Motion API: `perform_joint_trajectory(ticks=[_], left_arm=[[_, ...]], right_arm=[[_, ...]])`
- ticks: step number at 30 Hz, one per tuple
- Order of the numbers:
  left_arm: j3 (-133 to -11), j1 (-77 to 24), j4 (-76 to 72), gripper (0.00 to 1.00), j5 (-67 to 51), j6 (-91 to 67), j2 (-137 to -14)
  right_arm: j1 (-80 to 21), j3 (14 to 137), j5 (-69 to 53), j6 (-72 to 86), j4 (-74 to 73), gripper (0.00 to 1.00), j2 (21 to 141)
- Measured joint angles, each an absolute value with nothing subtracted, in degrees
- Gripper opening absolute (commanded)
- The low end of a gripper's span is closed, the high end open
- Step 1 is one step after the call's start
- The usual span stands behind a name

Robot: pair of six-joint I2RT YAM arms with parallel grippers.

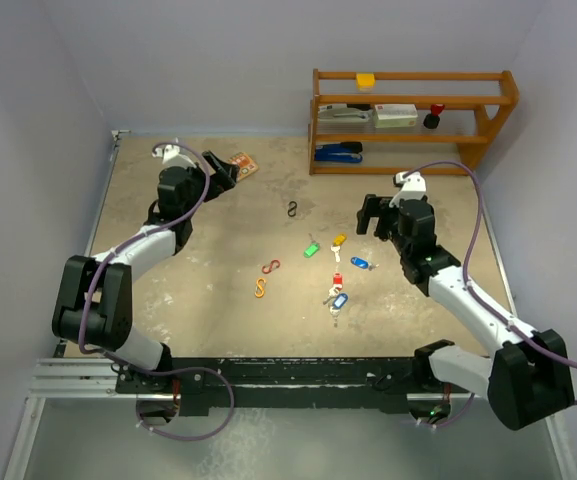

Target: Put the keys on the keyring

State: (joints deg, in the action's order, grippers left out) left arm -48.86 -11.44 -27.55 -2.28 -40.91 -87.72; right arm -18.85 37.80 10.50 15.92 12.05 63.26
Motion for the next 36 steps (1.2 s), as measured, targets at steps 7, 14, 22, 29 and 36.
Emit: perform_joint_trajectory(ticks=[7, 14, 22, 29, 36], left_arm=[[-42.92, -9.56, -43.59, 0.99, -9.72, -49.71, -88.33], [-40.32, -6.31, -65.91, 0.99, -17.50, -65.43, -101.06], [-46.41, -18.92, -30.94, 0.99, 9.65, -41.71, -81.73], [-50.17, -21.85, -23.92, 0.99, 19.68, -33.26, -77.58], [-53.10, -25.61, -13.91, 0.99, 25.71, -29.12, -84.60]], right_arm=[[-18.85, 37.80, 9.34, 16.08, 11.90, 1.00, 64.62], [-18.85, 38.50, 9.21, 16.12, 10.85, 1.00, 64.93], [-18.85, 38.50, 9.23, 16.08, 10.55, 1.00, 63.86], [-18.85, 38.50, 8.51, 16.08, 10.55, 1.00, 64.53], [-18.87, 38.50, 7.94, 16.10, 10.46, 1.00, 64.53]])
